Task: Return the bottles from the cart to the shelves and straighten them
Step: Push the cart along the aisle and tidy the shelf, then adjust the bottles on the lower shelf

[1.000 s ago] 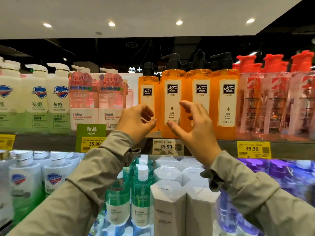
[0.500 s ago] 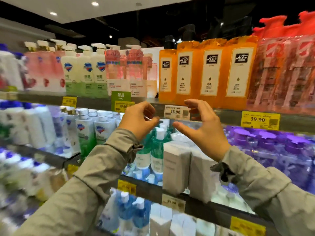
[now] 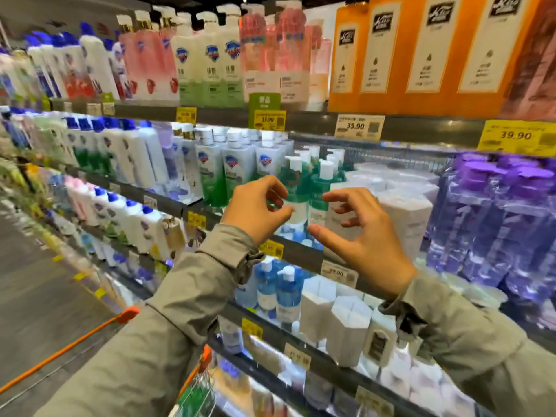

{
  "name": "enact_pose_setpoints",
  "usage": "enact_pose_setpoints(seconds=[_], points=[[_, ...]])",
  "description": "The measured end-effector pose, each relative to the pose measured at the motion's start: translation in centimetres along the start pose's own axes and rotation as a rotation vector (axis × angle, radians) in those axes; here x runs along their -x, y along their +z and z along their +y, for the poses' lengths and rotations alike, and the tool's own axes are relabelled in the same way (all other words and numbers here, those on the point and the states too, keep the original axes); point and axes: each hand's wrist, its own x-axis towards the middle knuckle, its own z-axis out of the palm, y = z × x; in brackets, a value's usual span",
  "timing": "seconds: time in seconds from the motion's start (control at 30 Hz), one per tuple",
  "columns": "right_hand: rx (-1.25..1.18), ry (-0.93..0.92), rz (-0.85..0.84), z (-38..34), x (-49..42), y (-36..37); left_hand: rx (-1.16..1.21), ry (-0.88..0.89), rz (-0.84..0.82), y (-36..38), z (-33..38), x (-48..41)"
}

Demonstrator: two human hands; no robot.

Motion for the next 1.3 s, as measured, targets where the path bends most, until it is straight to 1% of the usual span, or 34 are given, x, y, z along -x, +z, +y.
enact_pose_setpoints(seconds=[0.17, 0.43, 0.67, 0.93, 1.07, 1.1, 1.23, 1.3], points=[[-0.082, 0.107, -0.103, -0.6, 3.0, 4.2, 0.005, -0.101, -0.06, -0.6, -4.8, 4.5], [-0.187, 0.196, -0.279, -3.4, 7.0, 15.8, -0.057, -0.273, -0.132, -5.2, -14.3, 12.1], [-0.25, 0.177, -0.482, -6.4, 8.3, 25.7, -0.096, -0.495, -0.104, -10.8, -22.9, 18.9], [-0.322, 0.115, -0.704, -7.5, 8.3, 36.1, -0.14, -0.707, -0.017, -15.7, -29.6, 23.9], [-0.347, 0.11, -0.769, -6.5, 7.6, 39.8, -0.143, -0.782, -0.003, -16.3, -32.0, 25.2], [-0.368, 0.096, -0.8, -5.9, 6.9, 41.9, -0.155, -0.823, 0.019, -16.4, -33.4, 25.3], [-0.359, 0.017, -0.865, -4.1, 6.3, 45.7, -0.153, -0.942, 0.051, -15.3, -36.4, 26.3], [-0.343, 0.032, -0.915, -2.6, 5.6, 48.0, -0.155, -1.01, 0.048, -14.4, -38.4, 26.4]])
